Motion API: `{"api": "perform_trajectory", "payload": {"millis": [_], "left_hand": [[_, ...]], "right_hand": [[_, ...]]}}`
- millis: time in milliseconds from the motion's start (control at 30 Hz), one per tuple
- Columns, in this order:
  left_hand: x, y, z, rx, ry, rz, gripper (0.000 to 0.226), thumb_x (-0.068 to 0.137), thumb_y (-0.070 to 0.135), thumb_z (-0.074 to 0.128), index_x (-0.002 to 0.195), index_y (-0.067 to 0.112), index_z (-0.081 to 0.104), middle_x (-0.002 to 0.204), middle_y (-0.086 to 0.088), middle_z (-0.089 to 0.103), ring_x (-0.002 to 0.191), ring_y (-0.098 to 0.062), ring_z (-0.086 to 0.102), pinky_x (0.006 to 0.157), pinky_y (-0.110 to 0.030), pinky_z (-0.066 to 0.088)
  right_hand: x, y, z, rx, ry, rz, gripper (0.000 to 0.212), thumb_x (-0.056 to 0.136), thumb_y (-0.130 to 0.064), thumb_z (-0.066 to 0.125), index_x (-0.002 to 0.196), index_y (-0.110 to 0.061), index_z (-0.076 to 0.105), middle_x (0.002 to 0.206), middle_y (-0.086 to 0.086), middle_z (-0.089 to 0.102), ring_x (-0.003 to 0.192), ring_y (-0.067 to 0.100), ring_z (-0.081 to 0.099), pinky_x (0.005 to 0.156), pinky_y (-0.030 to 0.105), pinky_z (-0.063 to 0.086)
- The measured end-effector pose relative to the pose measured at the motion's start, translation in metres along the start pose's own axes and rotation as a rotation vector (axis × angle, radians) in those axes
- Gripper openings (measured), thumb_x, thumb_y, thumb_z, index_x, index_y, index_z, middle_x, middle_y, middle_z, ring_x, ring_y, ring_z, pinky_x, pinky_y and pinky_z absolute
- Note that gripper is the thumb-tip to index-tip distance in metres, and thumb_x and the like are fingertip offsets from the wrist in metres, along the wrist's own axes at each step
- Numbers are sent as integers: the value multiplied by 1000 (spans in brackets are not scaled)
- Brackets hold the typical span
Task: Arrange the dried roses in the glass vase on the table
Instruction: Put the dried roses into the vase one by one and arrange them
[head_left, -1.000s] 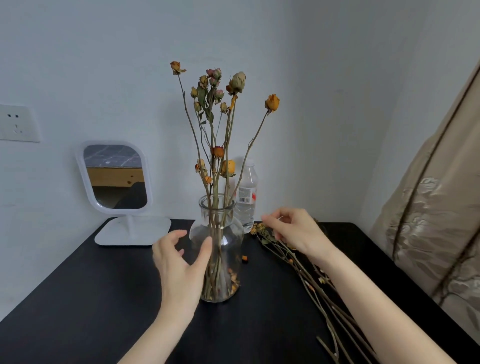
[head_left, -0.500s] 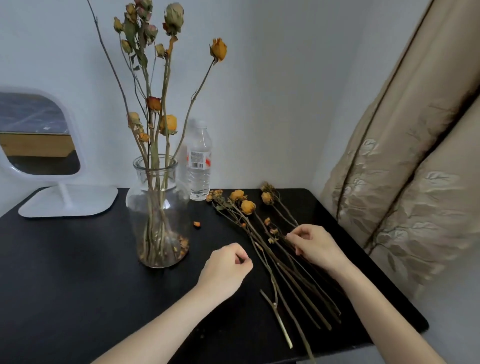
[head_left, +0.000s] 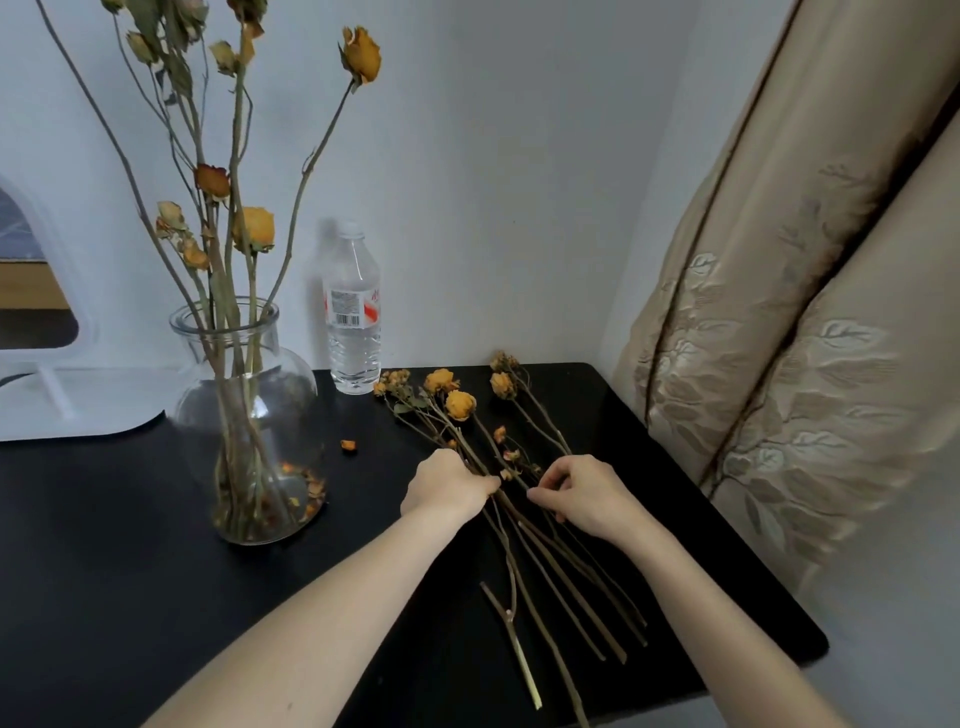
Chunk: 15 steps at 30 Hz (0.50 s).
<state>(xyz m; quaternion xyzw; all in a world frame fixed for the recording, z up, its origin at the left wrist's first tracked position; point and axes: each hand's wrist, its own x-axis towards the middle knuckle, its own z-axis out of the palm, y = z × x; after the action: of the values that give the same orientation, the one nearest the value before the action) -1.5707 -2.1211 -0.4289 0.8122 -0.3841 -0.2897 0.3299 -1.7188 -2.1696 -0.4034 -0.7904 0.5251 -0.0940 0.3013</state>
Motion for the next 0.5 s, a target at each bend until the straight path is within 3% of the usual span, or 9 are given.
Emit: {"api": "perform_trajectory", "payload": {"millis": [167,300,400,500], "left_hand": [[3,1,2,-76,-2,-44,24,74,29,67,88,10,69,85,-4,68,77,-20,63,66,-30,50],[1,1,-2,-173,-18,-77,22,74,23,68,86,5,68,57,-2,48,49,-17,45,50,-25,37],[-2,-1,-4,-263,-4,-97,21,75,20,70,85,2,68,58,-2,46,48,-16,41,46,-24,33],[-7,-2,-7,-341,4,-79,17,77,21,71,78,5,69,60,-6,53,52,-15,50,50,-23,36]], "right_hand": [[4,2,3,-20,-1,-5,15,83,-35,68,75,-27,57,69,-6,60,64,4,56,52,16,38],[7,2,5,-17,4,-17,15,82,-34,69,73,-26,60,70,-7,59,65,3,56,53,16,40],[8,-1,6,-13,4,-23,16,82,-31,69,70,-26,60,70,-7,60,65,3,56,55,16,41],[7,-4,5,7,12,-11,15,83,-29,68,71,-26,60,72,-5,61,67,5,58,56,16,42]]}}
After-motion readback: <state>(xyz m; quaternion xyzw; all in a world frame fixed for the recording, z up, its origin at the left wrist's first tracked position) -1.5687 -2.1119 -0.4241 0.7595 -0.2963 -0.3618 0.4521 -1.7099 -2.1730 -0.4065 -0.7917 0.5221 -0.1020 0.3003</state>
